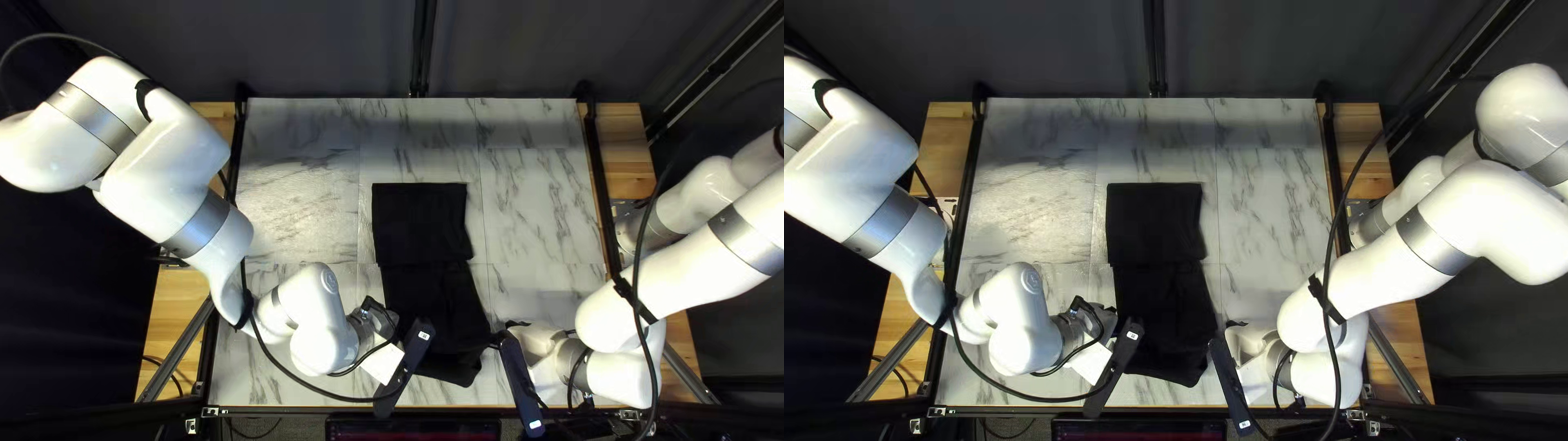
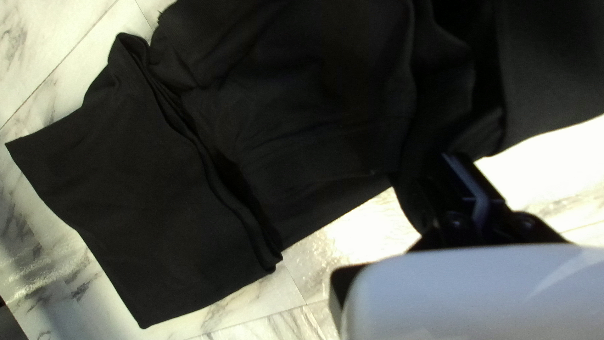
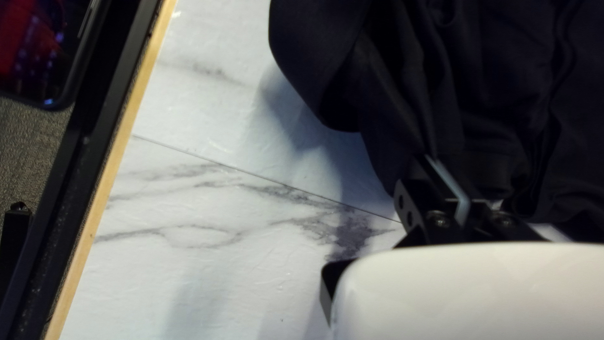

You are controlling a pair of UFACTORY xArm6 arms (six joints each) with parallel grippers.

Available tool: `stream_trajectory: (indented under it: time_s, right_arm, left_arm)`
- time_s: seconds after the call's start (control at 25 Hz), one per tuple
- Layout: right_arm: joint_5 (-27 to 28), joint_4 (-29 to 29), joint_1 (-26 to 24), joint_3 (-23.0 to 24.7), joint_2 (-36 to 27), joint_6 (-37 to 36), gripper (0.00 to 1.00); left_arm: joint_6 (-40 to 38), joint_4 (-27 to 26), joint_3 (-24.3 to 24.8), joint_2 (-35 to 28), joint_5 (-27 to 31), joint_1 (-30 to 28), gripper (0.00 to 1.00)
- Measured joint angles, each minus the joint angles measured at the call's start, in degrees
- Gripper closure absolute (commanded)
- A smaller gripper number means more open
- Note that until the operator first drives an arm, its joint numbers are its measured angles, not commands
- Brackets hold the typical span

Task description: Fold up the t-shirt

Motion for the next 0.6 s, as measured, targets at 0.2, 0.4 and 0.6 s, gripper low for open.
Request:
stream_trajectory:
  time_s: [0.2,0.4,0.6]
  right_arm:
    - [0.1,-0.1,0.0,0.2,-0.1,0.0,1.00]
    - [-0.1,0.0,-2.7,2.9,-4.2,-2.3,1.00]
    - [1.0,0.2,-4.6,5.3,-9.2,-4.4,1.00]
  left_arm:
    - [0.0,0.0,0.0,0.0,0.0,0.0,1.00]
    - [0.4,1.3,0.8,-1.7,-0.1,2.2,1.00]
    - [3.7,1.8,0.2,-3.8,1.3,4.6,1.00]
